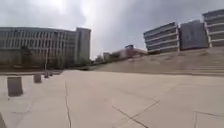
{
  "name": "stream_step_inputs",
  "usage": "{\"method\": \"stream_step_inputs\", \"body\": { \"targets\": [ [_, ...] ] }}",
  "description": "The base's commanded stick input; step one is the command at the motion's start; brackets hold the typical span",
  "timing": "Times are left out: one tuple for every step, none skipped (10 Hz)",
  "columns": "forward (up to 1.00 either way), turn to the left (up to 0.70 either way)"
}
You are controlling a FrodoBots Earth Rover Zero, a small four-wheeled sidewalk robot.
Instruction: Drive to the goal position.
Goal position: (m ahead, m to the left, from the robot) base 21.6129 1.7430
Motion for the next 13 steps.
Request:
{"method": "stream_step_inputs", "body": {
  "targets": [
    [0.70,0.35],
    [0.70,0.35],
    [0.70,0.35],
    [0.70,0.35],
    [0.70,0.35],
    [0.70,0.30],
    [0.70,0.05],
    [0.70,0.00],
    [0.70,0.00],
    [0.70,0.00],
    [0.70,0.00],
    [0.70,0.00],
    [0.70,0.00]
  ]
}}
